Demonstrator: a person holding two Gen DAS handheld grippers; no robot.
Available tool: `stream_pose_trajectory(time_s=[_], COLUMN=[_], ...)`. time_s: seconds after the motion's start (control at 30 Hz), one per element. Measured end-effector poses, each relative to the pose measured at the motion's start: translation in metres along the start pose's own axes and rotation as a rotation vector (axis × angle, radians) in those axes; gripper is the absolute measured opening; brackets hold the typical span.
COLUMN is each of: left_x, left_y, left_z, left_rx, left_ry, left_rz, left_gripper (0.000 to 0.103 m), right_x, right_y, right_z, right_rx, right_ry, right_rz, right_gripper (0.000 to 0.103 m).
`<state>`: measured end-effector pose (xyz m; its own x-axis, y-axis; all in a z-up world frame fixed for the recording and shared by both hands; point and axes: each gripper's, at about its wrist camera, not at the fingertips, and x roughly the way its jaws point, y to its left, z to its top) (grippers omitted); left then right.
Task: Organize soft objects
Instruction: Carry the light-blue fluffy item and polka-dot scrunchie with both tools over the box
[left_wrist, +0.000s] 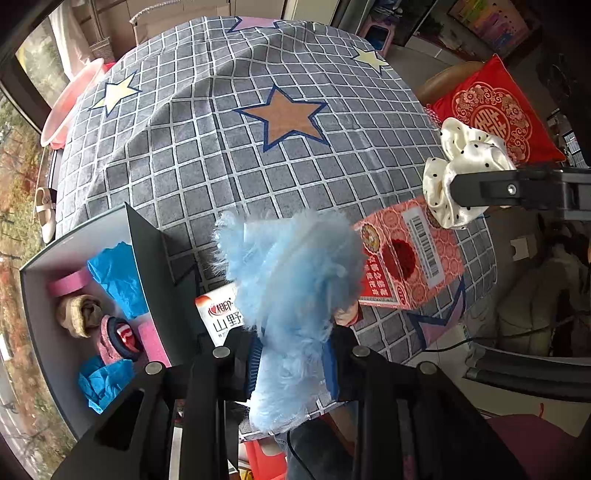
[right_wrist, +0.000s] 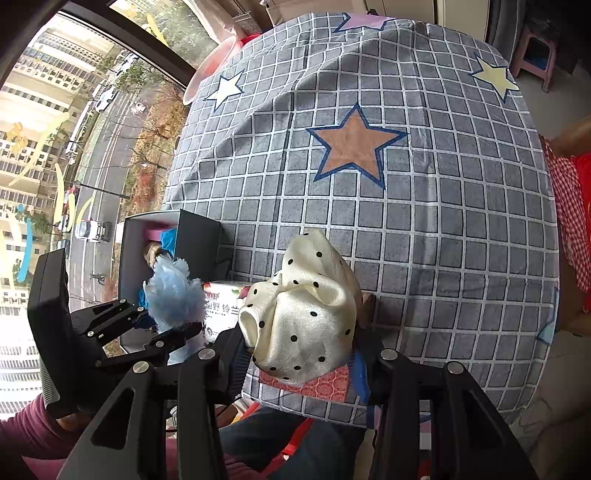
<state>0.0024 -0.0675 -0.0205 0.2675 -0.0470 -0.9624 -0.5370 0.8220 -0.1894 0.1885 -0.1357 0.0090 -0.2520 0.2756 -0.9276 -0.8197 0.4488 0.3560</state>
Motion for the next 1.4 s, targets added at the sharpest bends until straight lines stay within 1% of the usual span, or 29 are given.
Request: stream_pose_trajectory(time_s=[0.2, 0.33, 0.53, 0.8, 1.17, 1.4], left_x=[-0.005, -0.011, -0.024, -0.039, -0.045, -0.048], left_y=[0.0, 0.007, 0.028, 0.065, 0.115, 0.135], left_z=[-0.019, -0.029, -0.042, -0.065, -0.107, -0.125], left_rx=[0.009, -0.009, -0.071, -0.172, -0.328, -0.393], left_ry=[-0.005, -0.019, -0.059, -0.1, -0.11, -0.118], left_rz=[-0.022, -0.025, -0.014, 0.033, 0.067, 0.076], left_gripper=[0.031, 0.031, 0.031, 0.031, 0.031, 0.031], right_x=[-0.002, 0.0, 0.008, 0.025, 0.056, 0.074], right_y=[0.014, 0.027, 0.058, 0.107, 0.17, 0.202], right_z=[-0.021, -0.029, -0.036, -0.037, -0.037, -0.037], right_rx=[0.0, -0.005, -0.047, -0.135, -0.268, -0.338], right_ry=[0.004, 0.009, 0.021, 0.046, 0.103, 0.139], right_rz=[-0.02, -0.023, -0.013, -0.001, 0.001, -0.003], right_gripper=[0.047, 0.047, 0.047, 0.047, 0.047, 0.047])
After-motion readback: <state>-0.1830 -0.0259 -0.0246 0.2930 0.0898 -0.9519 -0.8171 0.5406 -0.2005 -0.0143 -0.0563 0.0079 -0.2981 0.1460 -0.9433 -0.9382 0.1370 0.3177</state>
